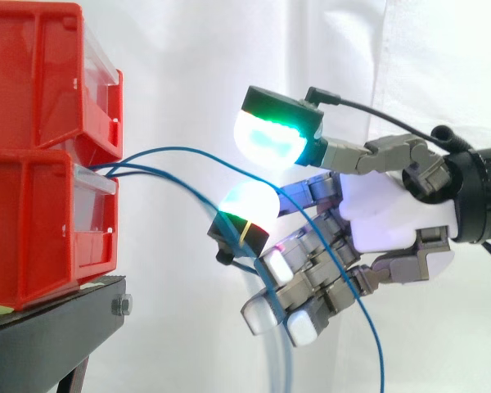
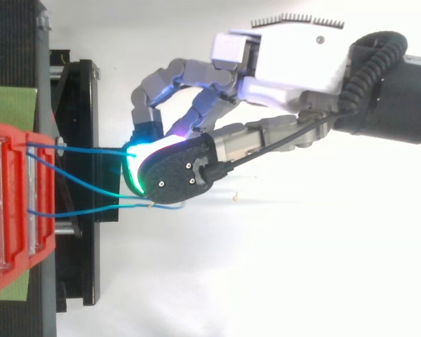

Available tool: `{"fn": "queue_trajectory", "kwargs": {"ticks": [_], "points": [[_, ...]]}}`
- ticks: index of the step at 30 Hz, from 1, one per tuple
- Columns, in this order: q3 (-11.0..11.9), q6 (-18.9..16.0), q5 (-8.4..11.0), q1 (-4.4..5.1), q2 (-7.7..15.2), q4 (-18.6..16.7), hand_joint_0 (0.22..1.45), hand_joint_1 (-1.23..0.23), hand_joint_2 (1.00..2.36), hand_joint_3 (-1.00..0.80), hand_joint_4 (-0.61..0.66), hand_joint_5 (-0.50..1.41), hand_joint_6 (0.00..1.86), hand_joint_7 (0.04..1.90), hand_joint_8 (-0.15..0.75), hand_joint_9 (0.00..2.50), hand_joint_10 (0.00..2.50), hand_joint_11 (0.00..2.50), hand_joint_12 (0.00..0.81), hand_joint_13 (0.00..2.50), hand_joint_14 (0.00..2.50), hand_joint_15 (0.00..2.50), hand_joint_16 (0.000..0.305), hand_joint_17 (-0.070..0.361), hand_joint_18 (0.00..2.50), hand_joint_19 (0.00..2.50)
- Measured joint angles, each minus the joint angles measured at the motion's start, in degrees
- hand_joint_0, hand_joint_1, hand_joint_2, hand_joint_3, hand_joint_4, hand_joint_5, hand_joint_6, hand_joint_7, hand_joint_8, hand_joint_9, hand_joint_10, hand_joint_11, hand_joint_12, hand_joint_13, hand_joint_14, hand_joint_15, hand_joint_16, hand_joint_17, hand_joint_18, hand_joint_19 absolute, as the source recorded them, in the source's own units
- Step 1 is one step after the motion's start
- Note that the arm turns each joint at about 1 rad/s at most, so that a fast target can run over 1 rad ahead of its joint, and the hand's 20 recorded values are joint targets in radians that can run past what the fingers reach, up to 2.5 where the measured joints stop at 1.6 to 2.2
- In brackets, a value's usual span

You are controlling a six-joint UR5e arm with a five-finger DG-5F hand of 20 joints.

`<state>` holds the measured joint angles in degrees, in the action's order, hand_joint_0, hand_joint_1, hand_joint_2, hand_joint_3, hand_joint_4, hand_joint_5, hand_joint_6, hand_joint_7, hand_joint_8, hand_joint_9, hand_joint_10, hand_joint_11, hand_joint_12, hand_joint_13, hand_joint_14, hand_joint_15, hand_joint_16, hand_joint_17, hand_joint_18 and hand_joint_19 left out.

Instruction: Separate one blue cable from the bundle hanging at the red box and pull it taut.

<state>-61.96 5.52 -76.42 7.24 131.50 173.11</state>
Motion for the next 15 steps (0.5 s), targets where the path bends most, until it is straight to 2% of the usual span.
{"fn": "queue_trajectory", "kwargs": {"ticks": [6,15], "points": [[0.38,1.41,2.63,-0.02,-1.03,2.68,0.6,-0.62,1.0,-0.5,0.18,-0.17,0.83,1.18,0.394,1.01,0.02,0.77,0.413,0.82,0.02,0.47,0.055,0.124,0.8,0.57],[1.02,1.41,3.38,0.3,-1.14,4.02,0.61,-0.64,1.01,-0.43,0.18,-0.17,0.85,1.2,0.391,1.01,0.02,0.8,0.411,0.84,0.02,0.48,0.055,0.124,0.81,0.57]]}}
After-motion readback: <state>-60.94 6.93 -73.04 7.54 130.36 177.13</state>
